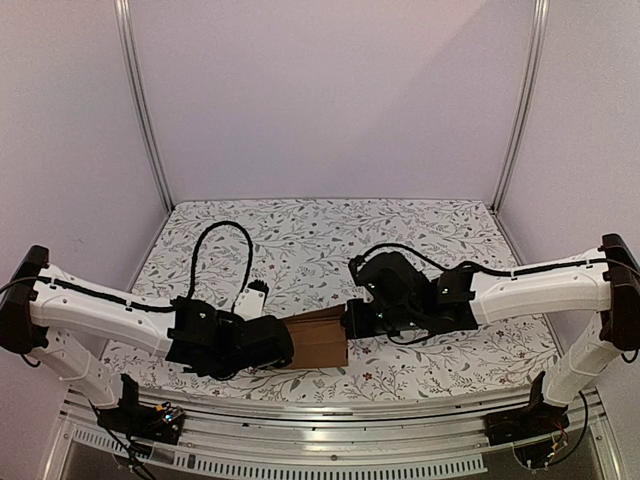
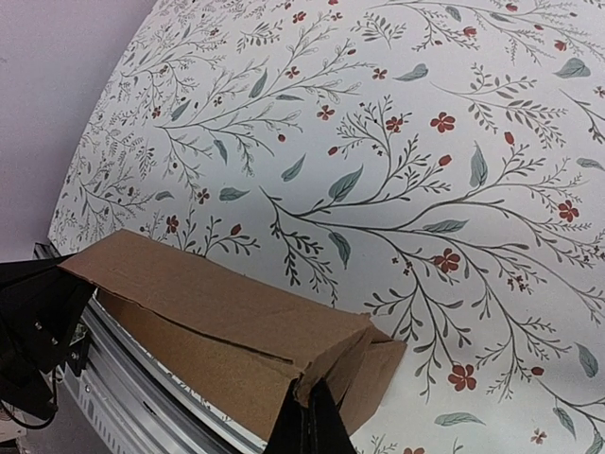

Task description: Fold the paper box

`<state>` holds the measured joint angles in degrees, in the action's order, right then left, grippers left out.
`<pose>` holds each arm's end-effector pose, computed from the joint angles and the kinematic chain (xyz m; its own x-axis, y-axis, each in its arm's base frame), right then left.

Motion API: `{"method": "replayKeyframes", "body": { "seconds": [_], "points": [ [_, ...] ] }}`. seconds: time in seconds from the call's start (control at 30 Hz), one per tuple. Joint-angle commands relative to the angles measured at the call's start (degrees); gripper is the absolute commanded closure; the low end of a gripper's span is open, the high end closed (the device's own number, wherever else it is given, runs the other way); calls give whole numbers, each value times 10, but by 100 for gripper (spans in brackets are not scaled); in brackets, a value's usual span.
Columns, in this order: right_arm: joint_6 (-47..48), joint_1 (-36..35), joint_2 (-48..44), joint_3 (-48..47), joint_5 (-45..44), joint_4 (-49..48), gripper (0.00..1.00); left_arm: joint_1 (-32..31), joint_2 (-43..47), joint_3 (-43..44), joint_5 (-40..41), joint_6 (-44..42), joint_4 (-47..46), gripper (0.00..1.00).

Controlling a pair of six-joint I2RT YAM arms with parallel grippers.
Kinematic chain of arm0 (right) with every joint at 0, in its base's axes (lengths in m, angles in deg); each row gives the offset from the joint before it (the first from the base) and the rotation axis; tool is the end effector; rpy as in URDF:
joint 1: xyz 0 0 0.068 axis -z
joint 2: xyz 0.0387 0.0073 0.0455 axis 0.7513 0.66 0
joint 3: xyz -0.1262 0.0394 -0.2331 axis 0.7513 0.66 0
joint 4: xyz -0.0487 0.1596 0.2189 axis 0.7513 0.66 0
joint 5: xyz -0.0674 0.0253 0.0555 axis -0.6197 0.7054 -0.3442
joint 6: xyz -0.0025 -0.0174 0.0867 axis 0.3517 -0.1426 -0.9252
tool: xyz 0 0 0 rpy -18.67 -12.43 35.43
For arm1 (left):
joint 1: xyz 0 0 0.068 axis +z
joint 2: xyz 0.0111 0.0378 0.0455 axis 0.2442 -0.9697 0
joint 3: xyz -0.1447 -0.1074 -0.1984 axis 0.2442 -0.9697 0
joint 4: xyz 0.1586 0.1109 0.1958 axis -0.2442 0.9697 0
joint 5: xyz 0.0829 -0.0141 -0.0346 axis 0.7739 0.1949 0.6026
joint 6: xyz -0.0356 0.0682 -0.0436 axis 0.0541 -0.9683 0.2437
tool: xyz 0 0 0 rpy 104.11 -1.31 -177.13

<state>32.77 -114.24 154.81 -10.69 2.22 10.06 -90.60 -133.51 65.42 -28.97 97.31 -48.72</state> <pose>0.1684 0.3449 0.1786 -0.8312 -0.0603 -0.5526 -0.3699 0.8022 0.4687 0.1178 -0.2594 0.1511 -0.6761 0.1824 -0.7138 0.1657 0.9817 0.0939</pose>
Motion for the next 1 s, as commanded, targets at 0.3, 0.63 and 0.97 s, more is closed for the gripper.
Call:
{"method": "replayKeyframes", "body": {
  "seconds": [0.3, 0.63, 0.97],
  "points": [
    [1, -17, 33, -50, 55, -56, 100, -22, -34, 21, -47, -20, -46, 100],
    [-1, -17, 43, -64, 61, -56, 100, -22, -37, 21, -45, -23, -48, 100],
    [15, -18, 20, -40, 66, -41, 100, -22, -38, 20, -43, -22, -48, 100]
  ]
}}
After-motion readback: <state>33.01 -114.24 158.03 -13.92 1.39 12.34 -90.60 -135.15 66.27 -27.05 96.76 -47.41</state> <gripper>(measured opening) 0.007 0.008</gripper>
